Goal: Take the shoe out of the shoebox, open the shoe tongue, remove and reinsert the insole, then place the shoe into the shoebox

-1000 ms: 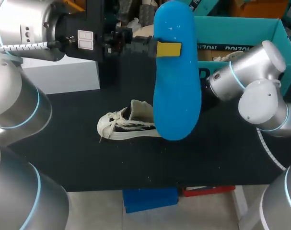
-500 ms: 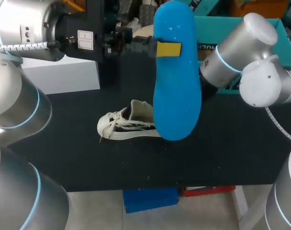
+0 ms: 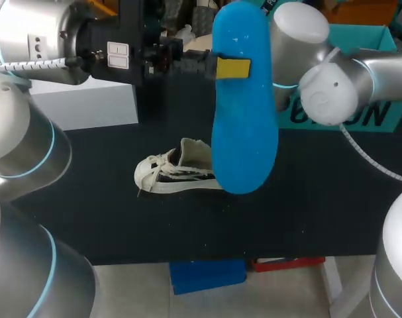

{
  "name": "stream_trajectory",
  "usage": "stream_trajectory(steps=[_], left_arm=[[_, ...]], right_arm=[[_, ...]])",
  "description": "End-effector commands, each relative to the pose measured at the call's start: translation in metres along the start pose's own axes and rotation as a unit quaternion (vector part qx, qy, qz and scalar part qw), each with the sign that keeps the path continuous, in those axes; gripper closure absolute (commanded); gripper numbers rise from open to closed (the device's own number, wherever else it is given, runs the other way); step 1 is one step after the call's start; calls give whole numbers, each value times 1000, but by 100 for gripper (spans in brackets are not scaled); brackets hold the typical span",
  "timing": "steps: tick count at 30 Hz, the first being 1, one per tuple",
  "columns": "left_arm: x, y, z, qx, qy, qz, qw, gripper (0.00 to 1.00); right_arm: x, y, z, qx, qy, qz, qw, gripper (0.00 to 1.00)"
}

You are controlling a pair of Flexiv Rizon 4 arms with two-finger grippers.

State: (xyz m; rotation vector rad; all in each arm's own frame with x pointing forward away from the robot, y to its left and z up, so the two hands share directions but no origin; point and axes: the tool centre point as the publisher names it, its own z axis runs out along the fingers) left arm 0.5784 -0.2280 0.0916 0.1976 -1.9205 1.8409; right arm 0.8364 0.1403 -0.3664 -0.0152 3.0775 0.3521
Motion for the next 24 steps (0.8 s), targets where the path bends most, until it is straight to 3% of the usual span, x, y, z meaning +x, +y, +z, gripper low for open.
stream_trajectory(steps=[1,24], left_arm=[[0,1,1,1,-1,0,1000,100],[0,1,1,1,-1,0,1000,100]], right_arm=[[0,9,9,136,-3,5,991,0],[5,21,33,147,1,8,989,0]])
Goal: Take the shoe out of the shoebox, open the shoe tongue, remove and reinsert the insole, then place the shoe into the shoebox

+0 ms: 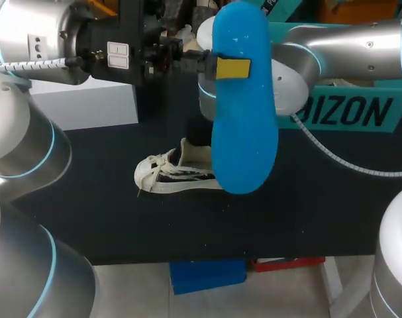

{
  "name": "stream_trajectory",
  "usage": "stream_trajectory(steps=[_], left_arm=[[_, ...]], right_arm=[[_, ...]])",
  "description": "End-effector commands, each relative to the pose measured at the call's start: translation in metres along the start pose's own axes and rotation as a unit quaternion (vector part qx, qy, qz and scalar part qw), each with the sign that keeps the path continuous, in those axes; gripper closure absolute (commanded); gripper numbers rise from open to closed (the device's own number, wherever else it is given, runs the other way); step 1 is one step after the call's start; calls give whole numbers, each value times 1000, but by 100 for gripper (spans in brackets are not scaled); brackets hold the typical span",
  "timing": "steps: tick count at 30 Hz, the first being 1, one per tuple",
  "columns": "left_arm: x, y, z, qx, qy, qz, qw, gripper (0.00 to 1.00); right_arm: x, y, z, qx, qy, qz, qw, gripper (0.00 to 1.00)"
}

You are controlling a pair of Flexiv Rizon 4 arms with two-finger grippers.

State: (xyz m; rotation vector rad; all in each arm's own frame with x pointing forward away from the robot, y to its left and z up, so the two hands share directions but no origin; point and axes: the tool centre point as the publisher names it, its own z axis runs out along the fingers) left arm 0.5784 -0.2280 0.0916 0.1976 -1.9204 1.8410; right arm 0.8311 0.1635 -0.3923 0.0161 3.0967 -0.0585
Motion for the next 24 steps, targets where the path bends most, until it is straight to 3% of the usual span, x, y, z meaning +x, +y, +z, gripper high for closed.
stream_trajectory(steps=[1,12,20,24], left_arm=[[0,1,1,1,-1,0,1000,100],[0,1,1,1,-1,0,1000,100],[0,1,1,1,-1,0,1000,100],[0,1,1,1,-1,0,1000,100]], right_arm=[[-1,4,2,14,2,0,1000,0],[0,2,3,8,2,-3,1000,0],[0,-8,-4,-31,-2,-20,999,0],[-2,-12,-6,-71,2,-35,997,0]])
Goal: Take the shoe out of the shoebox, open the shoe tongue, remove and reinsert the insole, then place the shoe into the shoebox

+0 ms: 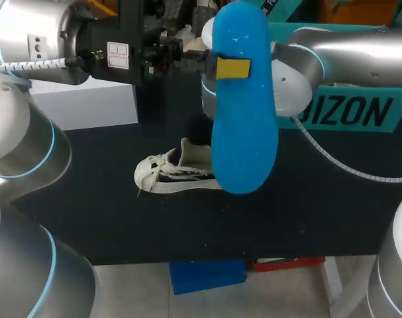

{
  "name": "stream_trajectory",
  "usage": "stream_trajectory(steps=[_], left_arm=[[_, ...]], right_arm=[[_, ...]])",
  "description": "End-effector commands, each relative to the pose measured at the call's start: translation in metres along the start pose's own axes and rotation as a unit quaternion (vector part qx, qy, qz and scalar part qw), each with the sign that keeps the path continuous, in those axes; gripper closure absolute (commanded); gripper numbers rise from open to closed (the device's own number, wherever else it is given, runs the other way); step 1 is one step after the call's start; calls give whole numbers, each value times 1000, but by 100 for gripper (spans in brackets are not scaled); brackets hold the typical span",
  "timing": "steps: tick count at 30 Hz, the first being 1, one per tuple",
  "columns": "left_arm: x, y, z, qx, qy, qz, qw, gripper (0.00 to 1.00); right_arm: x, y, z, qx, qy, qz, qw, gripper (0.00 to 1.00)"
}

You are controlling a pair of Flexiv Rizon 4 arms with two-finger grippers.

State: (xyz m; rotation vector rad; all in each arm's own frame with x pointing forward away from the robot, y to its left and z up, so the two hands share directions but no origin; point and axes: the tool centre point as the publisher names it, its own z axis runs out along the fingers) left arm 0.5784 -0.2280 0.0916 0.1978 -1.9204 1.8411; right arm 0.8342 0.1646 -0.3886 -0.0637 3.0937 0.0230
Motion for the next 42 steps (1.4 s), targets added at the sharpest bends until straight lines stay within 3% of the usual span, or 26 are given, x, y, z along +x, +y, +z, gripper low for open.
stream_trajectory(steps=[1,8,23,42], left_arm=[[0,1,1,1,-1,0,1000,100],[0,1,1,1,-1,0,1000,100],[0,1,1,1,-1,0,1000,100],[0,1,1,1,-1,0,1000,100]], right_arm=[[1,-13,-4,-51,6,-14,999,0],[0,-14,-1,-124,16,-31,992,0],[8,-21,14,-235,2,-1,972,0],[16,-20,35,-324,-2,23,946,0]])
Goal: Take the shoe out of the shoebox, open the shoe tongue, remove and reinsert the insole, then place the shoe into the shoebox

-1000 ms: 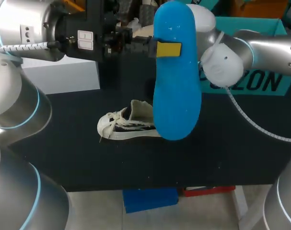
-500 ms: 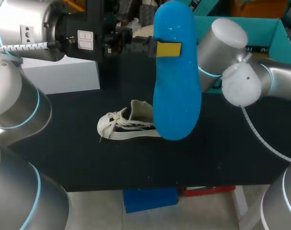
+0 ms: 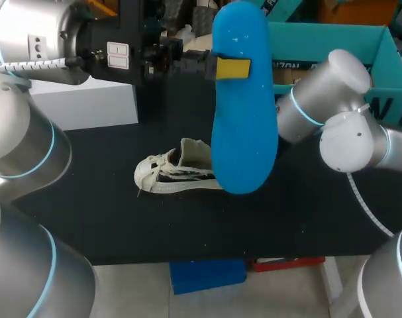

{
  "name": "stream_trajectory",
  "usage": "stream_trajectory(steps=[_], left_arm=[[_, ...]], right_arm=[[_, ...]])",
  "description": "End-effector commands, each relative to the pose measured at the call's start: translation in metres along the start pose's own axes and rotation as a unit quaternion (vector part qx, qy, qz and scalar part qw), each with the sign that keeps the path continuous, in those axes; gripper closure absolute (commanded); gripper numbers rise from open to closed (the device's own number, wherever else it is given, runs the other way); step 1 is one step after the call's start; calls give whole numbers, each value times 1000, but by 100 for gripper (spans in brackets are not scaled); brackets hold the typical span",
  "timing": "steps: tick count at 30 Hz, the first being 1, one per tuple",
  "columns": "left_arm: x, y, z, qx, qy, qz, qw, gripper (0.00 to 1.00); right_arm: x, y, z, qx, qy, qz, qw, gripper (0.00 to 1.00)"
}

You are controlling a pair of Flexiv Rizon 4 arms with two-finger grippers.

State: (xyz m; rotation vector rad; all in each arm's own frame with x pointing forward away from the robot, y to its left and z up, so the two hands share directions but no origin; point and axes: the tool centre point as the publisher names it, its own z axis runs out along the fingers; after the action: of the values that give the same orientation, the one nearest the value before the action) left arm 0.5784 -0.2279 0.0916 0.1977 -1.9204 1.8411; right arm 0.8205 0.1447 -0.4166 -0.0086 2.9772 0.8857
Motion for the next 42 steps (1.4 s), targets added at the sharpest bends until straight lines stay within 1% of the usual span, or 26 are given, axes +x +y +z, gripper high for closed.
stream_trajectory(steps=[1,5,7,10,21,25,30,31,34,38,40,42], left_arm=[[0,1,1,1,-1,0,1000,100],[0,1,1,1,-1,0,1000,100],[0,1,1,1,-1,0,1000,100],[0,1,1,1,-1,0,1000,100],[0,1,1,1,-1,0,1000,100],[0,1,1,1,-1,0,1000,100],[0,1,1,1,-1,0,1000,100],[0,1,1,1,-1,0,1000,100],[0,1,1,1,-1,0,1000,100],[0,1,1,1,-1,0,1000,100],[0,1,1,1,-1,0,1000,100],[0,1,1,1,-1,0,1000,100]], right_arm=[[0,-5,7,-54,0,1,999,0],[-1,-5,10,-65,0,3,998,0],[-2,-5,12,-79,0,5,997,0],[-3,-6,15,-84,2,6,996,0],[-7,-7,18,-89,2,5,996,0],[-8,-7,13,-78,-4,6,997,0],[-10,-7,-3,-28,-9,9,1000,0],[-11,-7,-7,-10,-5,9,1000,0],[-14,-5,-19,30,-5,8,1000,0],[-19,4,-29,116,11,5,993,0],[-22,9,-31,160,17,3,987,0],[-26,14,-33,210,26,2,977,0]])
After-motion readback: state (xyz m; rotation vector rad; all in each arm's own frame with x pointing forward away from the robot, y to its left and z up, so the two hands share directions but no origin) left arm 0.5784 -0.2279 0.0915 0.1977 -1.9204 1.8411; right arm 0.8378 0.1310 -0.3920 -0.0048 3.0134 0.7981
